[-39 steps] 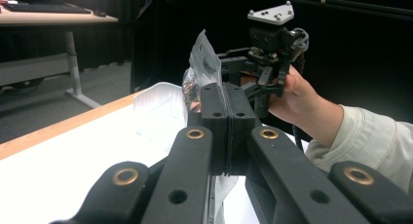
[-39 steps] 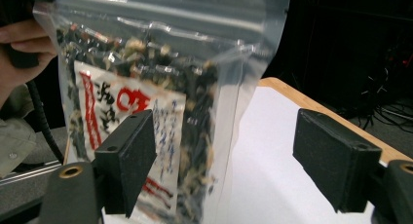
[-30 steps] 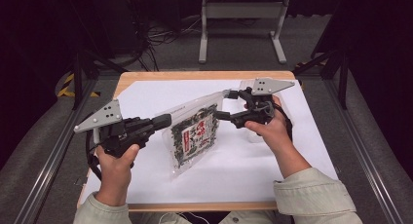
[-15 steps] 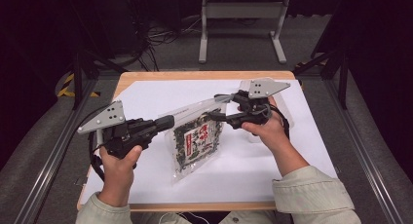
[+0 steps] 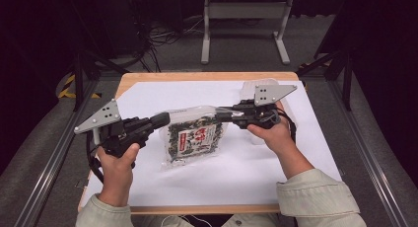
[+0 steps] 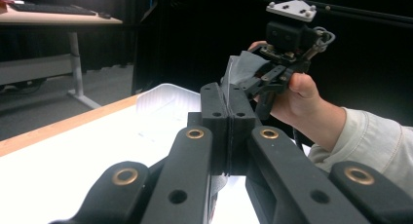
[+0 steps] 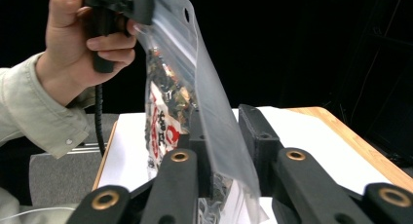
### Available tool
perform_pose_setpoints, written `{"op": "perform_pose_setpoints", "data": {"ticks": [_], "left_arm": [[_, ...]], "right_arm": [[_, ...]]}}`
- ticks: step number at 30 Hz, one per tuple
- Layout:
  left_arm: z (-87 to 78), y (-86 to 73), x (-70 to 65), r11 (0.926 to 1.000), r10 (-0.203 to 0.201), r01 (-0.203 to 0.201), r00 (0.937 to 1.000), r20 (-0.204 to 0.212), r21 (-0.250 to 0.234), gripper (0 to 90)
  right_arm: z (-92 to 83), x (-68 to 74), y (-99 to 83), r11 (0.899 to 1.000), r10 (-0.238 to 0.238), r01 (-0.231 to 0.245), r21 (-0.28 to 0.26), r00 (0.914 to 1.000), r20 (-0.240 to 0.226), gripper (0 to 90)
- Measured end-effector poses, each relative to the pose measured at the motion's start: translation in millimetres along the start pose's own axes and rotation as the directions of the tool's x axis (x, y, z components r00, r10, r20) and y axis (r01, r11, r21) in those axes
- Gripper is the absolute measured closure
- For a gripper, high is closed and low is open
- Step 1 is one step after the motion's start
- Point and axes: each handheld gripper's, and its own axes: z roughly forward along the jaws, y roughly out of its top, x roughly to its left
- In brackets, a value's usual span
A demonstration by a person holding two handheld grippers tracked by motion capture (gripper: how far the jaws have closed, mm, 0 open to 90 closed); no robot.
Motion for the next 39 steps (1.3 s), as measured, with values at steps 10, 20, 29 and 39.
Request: {"op": "perform_pose_setpoints", "data": {"ticks": [10,20,29,39], "left_arm": [[-0.4,-0.7,5.2,0.9993,0.012,-0.009,0.9976,-0.068,0.036,87.0],[4.1,-2.0,11.4,0.9976,0.017,-0.010,0.9944,-0.104,0.068,46.2],[-1.4,-6.9,16.8,0.9974,0.034,-0.023,0.9871,-0.156,0.069,30.2],[-0.6,-19.1,25.2,0.9920,0.046,-0.025,0.9846,-0.169,0.124,24.8]], "right_arm": [[-1.0,6.8,5.5,1.000,-0.015,0.015,0.008,0.9988,-0.047,86.4],[-2.8,9.2,12.9,1.000,-0.008,0.009,0.011,0.9992,-0.038,88.3],[-14.3,4.7,19.0,1.000,0.003,-0.003,0.010,0.9997,0.025,88.5],[-31.4,-2.9,28.5,1.000,0.010,-0.010,0.000,0.9941,0.108,88.5]]}}
